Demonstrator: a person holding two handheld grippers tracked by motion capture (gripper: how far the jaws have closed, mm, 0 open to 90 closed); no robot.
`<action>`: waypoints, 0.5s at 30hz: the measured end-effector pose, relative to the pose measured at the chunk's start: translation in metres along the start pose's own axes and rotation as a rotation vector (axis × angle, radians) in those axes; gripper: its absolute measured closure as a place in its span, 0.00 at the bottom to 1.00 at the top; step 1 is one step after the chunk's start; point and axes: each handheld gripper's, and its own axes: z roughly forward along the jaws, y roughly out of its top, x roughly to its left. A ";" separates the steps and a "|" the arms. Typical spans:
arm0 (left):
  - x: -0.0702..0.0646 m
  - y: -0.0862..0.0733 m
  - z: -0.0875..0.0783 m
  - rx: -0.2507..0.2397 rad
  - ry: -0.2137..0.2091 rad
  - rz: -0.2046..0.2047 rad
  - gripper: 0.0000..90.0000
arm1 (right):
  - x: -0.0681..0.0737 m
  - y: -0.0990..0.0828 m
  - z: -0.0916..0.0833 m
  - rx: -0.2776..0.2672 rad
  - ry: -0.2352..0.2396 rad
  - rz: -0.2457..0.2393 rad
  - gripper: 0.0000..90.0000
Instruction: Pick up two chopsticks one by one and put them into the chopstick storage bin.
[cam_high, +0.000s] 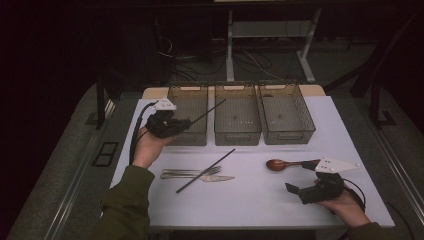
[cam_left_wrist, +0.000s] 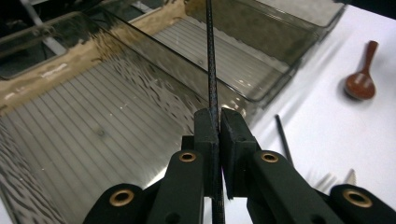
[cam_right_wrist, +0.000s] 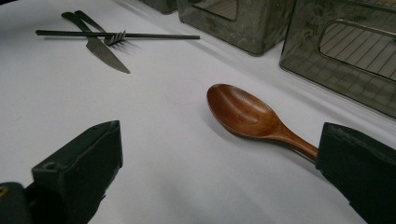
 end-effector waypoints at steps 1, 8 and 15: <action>0.002 0.002 0.001 0.001 0.007 -0.001 0.94 | 0.001 0.000 0.000 0.000 0.000 -0.002 0.00; 0.022 0.015 0.008 -0.005 0.042 -0.015 0.94 | 0.002 0.000 0.001 -0.001 0.008 -0.007 0.00; 0.045 0.019 0.014 -0.016 0.086 -0.059 0.94 | 0.000 0.001 0.001 -0.008 0.017 0.000 0.00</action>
